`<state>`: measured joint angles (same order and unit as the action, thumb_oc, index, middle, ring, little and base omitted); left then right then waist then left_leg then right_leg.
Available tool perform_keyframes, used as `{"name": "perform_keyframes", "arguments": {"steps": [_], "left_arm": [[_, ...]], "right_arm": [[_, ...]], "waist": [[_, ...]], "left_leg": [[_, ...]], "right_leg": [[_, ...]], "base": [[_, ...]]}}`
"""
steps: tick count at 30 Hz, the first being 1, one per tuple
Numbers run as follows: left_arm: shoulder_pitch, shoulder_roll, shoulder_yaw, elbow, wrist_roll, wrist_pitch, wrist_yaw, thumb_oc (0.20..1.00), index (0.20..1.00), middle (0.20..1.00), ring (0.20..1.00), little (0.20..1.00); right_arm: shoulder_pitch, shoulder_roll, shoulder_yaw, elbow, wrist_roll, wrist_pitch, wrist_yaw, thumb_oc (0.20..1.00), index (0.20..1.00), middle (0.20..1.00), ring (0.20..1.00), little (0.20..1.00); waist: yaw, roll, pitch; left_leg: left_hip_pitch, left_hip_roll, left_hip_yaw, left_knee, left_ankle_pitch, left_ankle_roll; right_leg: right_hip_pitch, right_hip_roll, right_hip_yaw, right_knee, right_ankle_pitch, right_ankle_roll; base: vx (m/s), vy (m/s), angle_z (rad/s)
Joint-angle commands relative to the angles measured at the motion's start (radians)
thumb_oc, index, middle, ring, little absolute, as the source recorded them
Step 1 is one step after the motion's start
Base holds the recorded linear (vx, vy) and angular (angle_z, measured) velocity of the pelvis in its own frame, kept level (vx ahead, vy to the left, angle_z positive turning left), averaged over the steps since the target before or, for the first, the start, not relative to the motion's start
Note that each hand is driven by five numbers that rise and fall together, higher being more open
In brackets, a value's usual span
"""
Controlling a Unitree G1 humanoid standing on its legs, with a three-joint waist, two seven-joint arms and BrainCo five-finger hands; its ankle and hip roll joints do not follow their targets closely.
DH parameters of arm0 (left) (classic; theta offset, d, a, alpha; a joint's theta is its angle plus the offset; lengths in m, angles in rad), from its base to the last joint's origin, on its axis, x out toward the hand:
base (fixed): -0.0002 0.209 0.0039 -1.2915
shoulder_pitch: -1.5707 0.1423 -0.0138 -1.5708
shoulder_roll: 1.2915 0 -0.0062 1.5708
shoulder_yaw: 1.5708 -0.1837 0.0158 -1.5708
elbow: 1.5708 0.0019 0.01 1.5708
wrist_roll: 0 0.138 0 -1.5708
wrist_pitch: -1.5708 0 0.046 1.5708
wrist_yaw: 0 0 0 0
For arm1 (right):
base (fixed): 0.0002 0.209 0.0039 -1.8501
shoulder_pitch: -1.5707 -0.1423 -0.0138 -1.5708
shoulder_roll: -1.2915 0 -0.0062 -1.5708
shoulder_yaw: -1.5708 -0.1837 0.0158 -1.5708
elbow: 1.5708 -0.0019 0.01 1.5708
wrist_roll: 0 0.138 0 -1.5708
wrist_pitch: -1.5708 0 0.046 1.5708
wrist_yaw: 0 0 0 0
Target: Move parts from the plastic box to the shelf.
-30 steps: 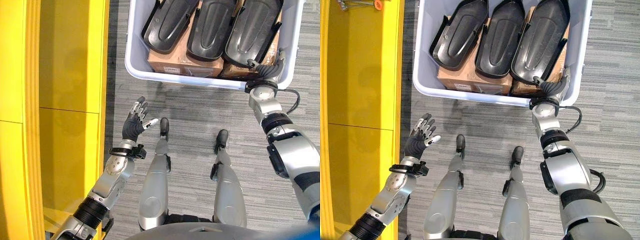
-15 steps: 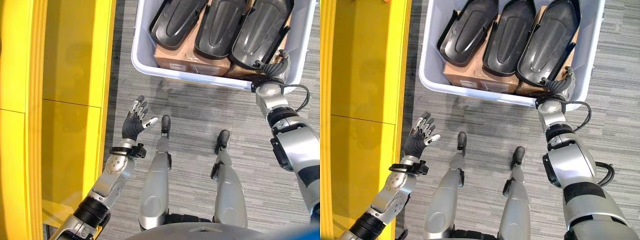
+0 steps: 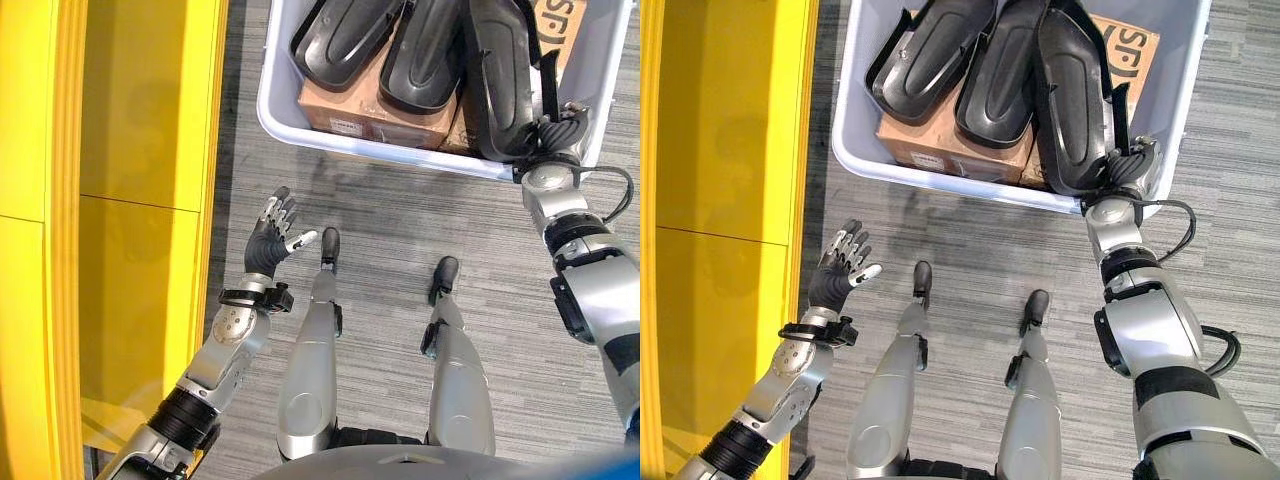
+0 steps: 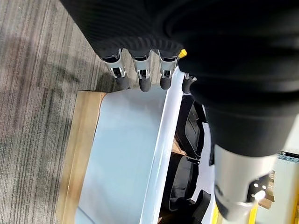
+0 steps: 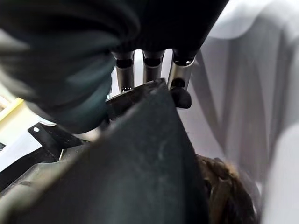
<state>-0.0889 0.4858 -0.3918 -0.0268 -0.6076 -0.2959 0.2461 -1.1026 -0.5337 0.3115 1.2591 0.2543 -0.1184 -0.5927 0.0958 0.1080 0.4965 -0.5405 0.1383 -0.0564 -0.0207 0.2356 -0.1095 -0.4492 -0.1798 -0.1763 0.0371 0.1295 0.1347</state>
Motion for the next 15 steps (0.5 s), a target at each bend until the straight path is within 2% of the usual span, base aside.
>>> {"name": "perform_keyframes", "arguments": {"steps": [1,9,12,15], "left_arm": [[0.019,0.031,-0.026,-0.079,0.02,-0.059,0.002,1.0,1.0,1.0,1.0,1.0],[0.058,0.044,-0.006,-0.078,0.005,-0.059,-0.006,1.0,1.0,1.0,1.0,1.0],[0.077,0.047,0.004,-0.075,-0.002,-0.056,-0.013,1.0,1.0,1.0,1.0,1.0],[0.087,0.048,0.01,-0.079,-0.006,-0.055,-0.017,1.0,1.0,1.0,1.0,1.0]], "right_arm": [[0.029,0.0,-0.011,-0.06,0.04,-0.053,0.015,0.2,0.2,0.2,0.2,0.2],[0.135,0.006,-0.098,-0.222,0.121,-0.11,-0.012,0.2,0.2,0.2,0.2,0.2],[0.198,0.019,-0.12,-0.413,0.113,-0.144,-0.034,0.2,0.2,0.2,0.2,0.2],[0.238,0.023,-0.131,-0.509,0.089,-0.152,-0.041,0.2,0.2,0.2,0.2,0.2]], "waist": [[0.025,-0.029,0.01],[0.006,-0.039,0.002],[-0.007,-0.052,-0.002],[-0.015,-0.058,-0.008]], "left_leg": [[0.069,0.014,-0.003,0.077,-0.155,0.001],[0.086,0.015,-0.002,0.074,-0.157,0.002],[0.107,0.019,0.002,0.066,-0.158,-0.001],[0.109,0.019,0.003,0.062,-0.152,-0.002]], "right_leg": [[-0.13,-0.092,0.065,0.163,-0.017,0.043],[-0.114,-0.088,0.073,0.151,-0.015,0.042],[-0.095,-0.083,0.075,0.143,-0.015,0.042],[-0.092,-0.084,0.077,0.136,-0.007,0.042]], "base": [[0.0,0.0,0.0],[0.0,0.003,0.01],[0.0,0.0,0.0],[-0.01,0.01,-0.08]]}}
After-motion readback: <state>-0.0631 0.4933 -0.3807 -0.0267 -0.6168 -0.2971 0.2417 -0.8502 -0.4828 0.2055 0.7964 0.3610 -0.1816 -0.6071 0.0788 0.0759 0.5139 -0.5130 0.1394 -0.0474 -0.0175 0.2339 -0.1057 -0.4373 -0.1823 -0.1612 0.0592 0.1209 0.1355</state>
